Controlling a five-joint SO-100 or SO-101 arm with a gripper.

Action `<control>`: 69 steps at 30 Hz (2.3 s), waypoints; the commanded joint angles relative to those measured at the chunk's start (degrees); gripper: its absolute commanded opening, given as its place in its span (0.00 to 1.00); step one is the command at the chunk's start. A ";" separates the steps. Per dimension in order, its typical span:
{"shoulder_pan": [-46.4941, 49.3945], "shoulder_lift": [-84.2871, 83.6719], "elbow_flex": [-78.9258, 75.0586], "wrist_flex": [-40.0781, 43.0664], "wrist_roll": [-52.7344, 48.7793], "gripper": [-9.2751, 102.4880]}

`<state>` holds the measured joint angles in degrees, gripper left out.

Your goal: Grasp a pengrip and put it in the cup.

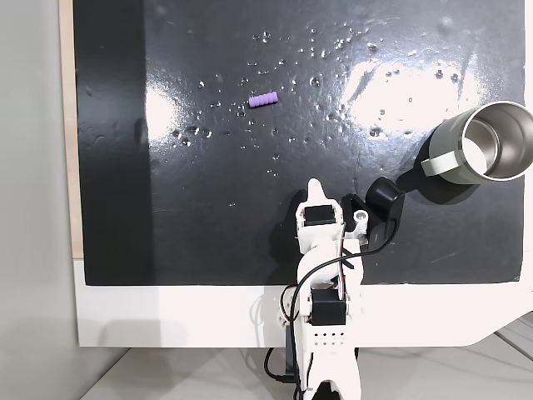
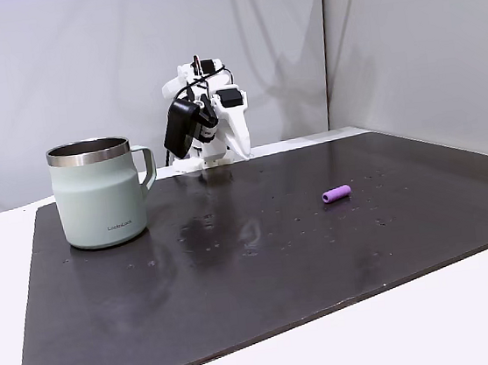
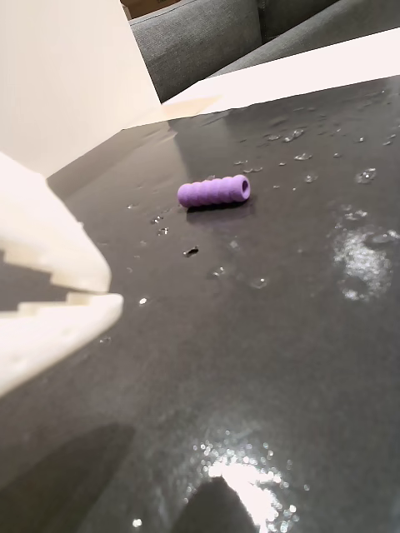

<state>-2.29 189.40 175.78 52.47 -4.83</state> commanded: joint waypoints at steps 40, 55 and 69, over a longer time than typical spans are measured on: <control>-5.54 -66.45 -56.51 2.99 14.15 0.08; -5.54 -94.75 -73.12 5.01 19.95 0.08; -5.63 -106.88 -79.37 -0.53 18.46 0.08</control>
<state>-7.65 82.79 100.46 53.44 13.18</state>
